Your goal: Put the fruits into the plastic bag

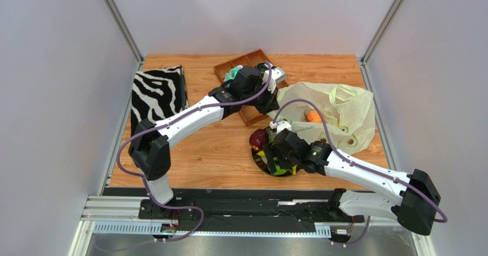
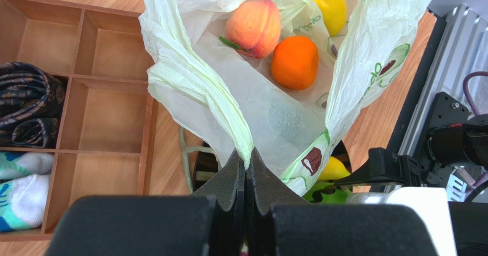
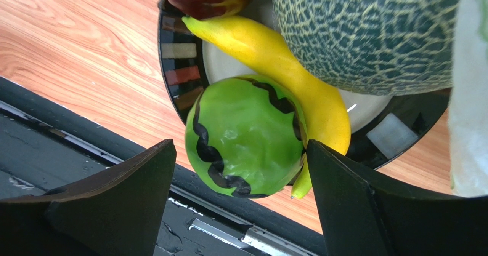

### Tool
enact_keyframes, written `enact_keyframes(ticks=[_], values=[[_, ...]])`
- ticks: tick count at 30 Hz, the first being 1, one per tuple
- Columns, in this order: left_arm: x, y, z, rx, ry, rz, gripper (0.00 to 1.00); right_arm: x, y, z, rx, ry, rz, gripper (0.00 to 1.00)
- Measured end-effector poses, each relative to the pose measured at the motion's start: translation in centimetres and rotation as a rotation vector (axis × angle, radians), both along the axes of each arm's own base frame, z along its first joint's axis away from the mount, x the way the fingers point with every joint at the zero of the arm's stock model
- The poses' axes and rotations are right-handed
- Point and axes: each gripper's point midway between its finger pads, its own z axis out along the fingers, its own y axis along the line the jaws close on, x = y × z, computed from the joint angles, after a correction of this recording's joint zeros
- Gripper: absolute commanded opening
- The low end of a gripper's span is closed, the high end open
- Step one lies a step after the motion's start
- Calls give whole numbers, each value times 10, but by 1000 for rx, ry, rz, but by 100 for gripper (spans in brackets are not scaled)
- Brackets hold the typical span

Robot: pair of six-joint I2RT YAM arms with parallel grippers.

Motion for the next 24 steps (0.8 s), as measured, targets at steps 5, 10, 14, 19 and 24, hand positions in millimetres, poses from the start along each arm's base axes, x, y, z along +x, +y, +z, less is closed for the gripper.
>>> enact_keyframes(ticks=[5,10,14,19,24], values=[[0,0,0,0,0,0,0,-4,-4,-14,-48,18,-7,89],[0,0,0,0,1,0,0,-4,-5,-20,-77,19,-14,86],[0,0,0,0,1,0,0,-1,-3,-23,-84,11,-21,70],[0,0,0,0,1,0,0,4,-1,-26,-96,-9,-34,57],[0,0,0,0,1,0,0,4,0,-26,-105,-23,-30,50]])
